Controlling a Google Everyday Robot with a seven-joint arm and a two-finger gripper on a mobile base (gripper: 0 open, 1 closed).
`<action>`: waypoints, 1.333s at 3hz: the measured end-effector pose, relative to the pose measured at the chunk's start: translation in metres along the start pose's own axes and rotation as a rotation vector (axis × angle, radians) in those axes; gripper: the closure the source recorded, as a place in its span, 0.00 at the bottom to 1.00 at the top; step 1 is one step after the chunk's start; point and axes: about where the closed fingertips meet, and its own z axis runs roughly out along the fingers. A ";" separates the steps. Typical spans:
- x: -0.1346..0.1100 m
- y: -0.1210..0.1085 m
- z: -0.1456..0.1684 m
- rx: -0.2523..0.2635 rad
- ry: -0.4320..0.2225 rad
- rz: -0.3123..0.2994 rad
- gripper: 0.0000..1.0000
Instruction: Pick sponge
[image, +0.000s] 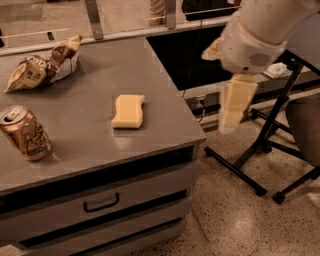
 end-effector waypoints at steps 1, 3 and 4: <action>-0.034 -0.020 0.039 -0.045 -0.073 -0.055 0.00; -0.080 -0.054 0.092 -0.161 -0.285 0.011 0.00; -0.110 -0.066 0.107 -0.194 -0.367 0.051 0.00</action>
Offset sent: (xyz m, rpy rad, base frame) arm 0.0785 0.1153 -0.0682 0.3173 0.2514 0.1217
